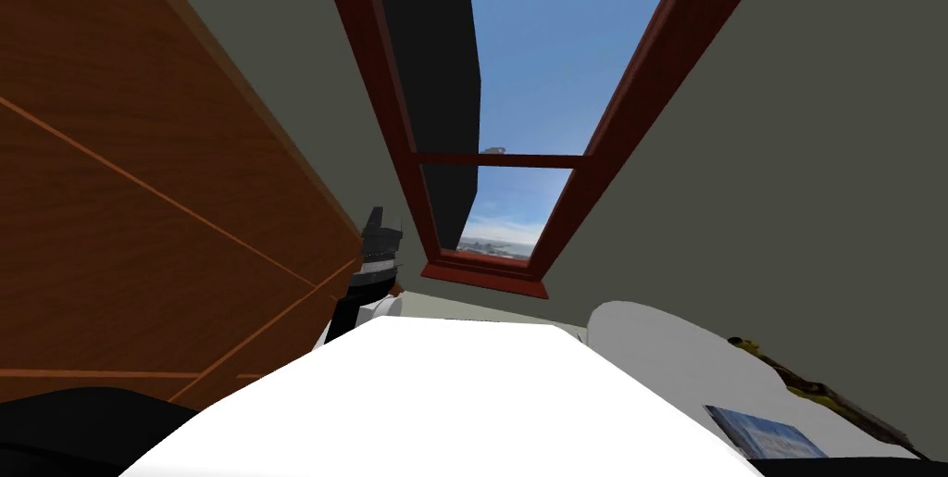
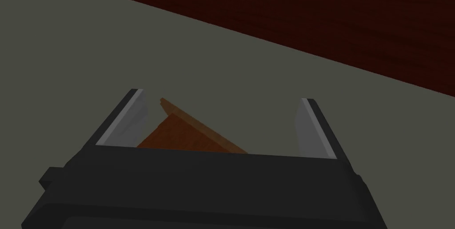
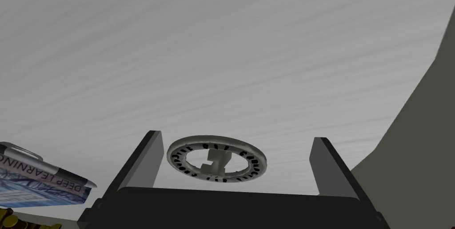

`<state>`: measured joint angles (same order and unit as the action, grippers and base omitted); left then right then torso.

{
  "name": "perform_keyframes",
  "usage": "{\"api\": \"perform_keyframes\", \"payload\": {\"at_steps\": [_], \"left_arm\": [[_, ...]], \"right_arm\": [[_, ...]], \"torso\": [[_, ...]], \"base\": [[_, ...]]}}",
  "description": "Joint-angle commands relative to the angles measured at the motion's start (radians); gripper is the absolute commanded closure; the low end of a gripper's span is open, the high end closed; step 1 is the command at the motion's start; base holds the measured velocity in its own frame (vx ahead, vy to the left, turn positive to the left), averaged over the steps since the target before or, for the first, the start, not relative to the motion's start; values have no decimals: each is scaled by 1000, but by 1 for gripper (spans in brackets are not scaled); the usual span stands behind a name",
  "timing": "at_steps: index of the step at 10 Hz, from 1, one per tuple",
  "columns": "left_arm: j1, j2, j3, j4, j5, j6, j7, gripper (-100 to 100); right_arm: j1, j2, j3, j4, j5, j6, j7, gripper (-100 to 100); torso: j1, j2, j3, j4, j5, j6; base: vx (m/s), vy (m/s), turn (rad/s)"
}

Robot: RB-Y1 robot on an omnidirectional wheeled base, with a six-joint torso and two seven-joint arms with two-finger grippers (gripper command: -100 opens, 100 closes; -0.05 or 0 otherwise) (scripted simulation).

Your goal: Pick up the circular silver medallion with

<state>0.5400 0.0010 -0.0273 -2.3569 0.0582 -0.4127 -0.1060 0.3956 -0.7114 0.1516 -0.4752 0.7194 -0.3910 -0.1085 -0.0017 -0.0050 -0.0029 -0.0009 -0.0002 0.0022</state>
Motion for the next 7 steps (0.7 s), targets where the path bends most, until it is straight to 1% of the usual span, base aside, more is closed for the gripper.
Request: {"api": "perform_keyframes", "payload": {"at_steps": [1, 2, 3, 5, 6, 7], "left_arm": [[0, 0, 0, 0, 0, 0, 0, 0], [0, 0, 0, 0, 0, 0, 0, 0], [0, 0, 0, 0, 0, 0, 0, 0], [0, 0, 0, 0, 0, 0, 0, 0], [0, 0, 0, 0, 0, 0, 0, 0], [0, 0, 0, 0, 0, 0, 0, 0]], "right_arm": [[8, -5, 14, 30, 13, -6, -1, -100], [8, -5, 14, 30, 13, -6, -1, -100], [8, -5, 14, 30, 13, -6, -1, -100], [14, -12, 35, 69, 32, -13, -6, -100], [17, -15, 44, 82, 39, -16, -7, -100], [19, -17, 50, 92, 44, -18, -9, -100]], "torso": [[0, 0, 0, 0, 0, 0], [0, 1, 0, 0, 0, -1], [1, 1, 1, 0, 0, 0], [2, 2, 1, 1, 0, -1], [1, 1, 1, 0, 0, -1], [0, 0, 0, 0, 0, -1]], "base": [[44, -29, 223], [35, -24, 110], [16, -9, -24], [40, -17, 253], [62, -38, 281], [64, -37, 174]]}}
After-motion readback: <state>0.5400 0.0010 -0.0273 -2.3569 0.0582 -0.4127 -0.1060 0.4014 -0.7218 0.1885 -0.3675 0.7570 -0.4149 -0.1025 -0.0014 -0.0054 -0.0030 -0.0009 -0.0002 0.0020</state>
